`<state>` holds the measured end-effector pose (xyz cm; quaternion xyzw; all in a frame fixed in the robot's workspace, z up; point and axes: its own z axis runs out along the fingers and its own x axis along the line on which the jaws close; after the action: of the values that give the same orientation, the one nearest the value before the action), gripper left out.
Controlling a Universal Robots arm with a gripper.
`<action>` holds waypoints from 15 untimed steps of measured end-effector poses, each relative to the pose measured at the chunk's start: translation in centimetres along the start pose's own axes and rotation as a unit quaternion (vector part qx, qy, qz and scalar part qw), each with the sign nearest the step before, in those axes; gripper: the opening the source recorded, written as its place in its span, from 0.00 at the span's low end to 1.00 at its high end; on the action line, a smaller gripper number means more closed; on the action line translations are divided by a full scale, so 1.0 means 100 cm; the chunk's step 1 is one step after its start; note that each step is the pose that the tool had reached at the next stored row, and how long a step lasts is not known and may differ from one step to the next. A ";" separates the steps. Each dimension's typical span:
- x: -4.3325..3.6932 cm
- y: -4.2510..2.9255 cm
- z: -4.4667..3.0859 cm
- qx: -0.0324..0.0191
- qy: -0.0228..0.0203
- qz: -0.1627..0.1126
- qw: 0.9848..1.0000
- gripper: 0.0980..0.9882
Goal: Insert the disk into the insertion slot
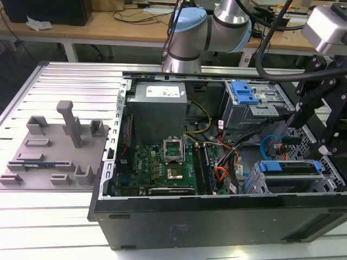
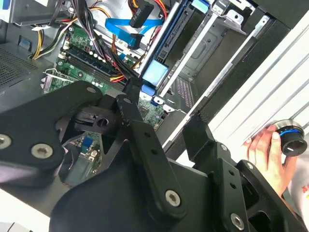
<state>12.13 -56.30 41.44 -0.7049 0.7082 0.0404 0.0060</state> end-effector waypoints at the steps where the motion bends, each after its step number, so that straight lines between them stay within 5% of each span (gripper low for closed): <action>1: 0.0000 0.0000 0.0001 0.000 0.000 0.000 1.000 0.59; 12: -0.0003 0.0000 0.0006 0.000 0.001 0.000 1.000 0.59; 15: -0.0062 0.0000 0.0008 0.000 0.019 0.001 1.000 0.59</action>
<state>12.13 -55.68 41.39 -0.7048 0.7088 0.0267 -0.0077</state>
